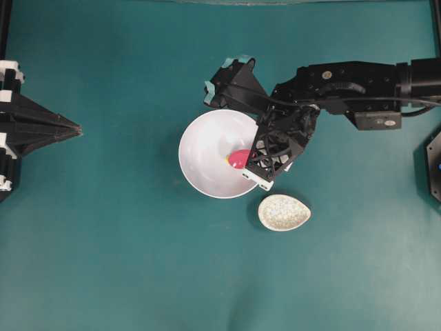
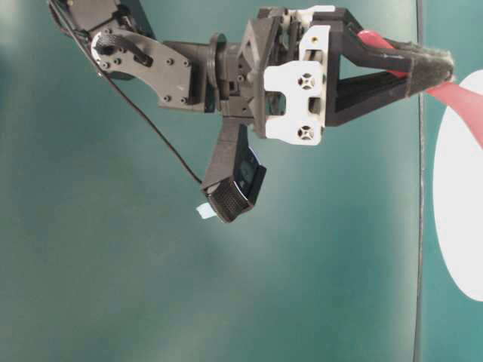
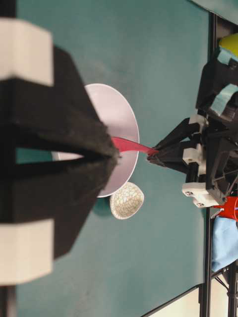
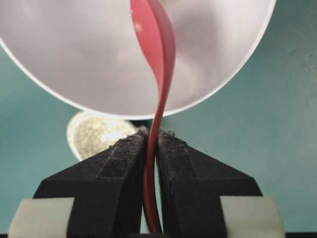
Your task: Scoop the yellow hexagonal prism block from the bowl with a spoon using the right arm.
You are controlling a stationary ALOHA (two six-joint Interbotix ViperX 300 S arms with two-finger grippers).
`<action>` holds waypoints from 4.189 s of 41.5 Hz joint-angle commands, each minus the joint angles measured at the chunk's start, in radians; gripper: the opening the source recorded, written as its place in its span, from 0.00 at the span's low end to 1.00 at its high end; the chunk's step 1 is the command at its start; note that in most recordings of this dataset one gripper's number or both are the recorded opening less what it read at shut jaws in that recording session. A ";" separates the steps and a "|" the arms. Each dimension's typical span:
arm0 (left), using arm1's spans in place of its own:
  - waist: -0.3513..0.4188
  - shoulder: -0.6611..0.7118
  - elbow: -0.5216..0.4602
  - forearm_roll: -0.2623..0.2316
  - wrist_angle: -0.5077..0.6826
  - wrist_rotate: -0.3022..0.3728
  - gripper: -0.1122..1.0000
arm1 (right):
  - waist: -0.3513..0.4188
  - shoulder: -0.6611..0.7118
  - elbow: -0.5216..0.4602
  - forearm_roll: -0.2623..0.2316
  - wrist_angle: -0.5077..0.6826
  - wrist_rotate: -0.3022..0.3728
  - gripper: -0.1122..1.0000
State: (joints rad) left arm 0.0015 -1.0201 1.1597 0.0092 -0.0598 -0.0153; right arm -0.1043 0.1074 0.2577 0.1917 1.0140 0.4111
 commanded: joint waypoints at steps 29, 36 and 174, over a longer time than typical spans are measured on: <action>0.002 0.006 -0.031 0.002 -0.005 -0.002 0.12 | 0.002 -0.095 -0.150 -0.081 0.066 -0.137 0.19; 0.002 0.006 -0.031 0.002 -0.005 -0.002 0.12 | 0.026 -0.127 -0.129 -0.081 0.066 -0.183 0.19; 0.002 0.006 -0.031 0.002 -0.009 -0.002 0.12 | 0.330 -0.430 0.853 -0.296 -1.204 0.041 0.64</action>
State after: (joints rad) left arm 0.0015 -1.0201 1.1582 0.0077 -0.0598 -0.0169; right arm 0.2393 -0.3068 1.0937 -0.0951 -0.1043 0.4571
